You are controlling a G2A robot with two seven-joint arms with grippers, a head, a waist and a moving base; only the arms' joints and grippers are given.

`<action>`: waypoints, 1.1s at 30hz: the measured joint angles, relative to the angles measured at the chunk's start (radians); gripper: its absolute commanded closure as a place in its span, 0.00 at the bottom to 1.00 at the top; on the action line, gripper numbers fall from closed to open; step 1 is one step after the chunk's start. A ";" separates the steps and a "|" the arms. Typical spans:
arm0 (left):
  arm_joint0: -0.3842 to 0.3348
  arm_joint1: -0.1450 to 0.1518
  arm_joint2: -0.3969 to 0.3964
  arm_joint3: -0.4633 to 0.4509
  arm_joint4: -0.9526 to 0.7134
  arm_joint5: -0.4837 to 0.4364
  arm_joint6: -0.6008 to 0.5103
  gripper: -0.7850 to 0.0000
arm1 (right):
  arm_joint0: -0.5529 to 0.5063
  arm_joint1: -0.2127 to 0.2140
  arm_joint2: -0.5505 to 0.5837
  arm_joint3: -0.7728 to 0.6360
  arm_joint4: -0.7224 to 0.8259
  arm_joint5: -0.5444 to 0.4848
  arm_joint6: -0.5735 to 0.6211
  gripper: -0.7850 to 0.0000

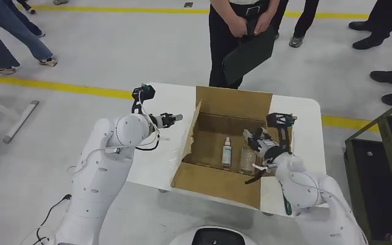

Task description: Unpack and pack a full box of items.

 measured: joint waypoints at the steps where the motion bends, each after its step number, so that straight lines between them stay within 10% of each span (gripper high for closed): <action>1: 0.000 0.000 0.000 0.000 0.000 0.000 0.000 0.00 | -0.027 0.002 0.033 -0.022 0.021 -0.019 -0.010 1.00; 17: 0.000 0.000 0.000 0.000 0.000 0.000 0.000 0.00 | -0.131 0.008 0.154 -0.073 0.064 -0.093 -0.079 1.00; 23: 0.000 0.000 0.000 0.000 0.000 0.000 0.000 0.00 | -0.158 0.019 0.368 -0.140 0.122 -0.170 -0.145 1.00; 33: 0.000 0.000 0.000 0.000 0.000 0.000 0.000 0.00 | -0.269 0.078 0.746 -0.143 0.086 -0.415 0.533 1.00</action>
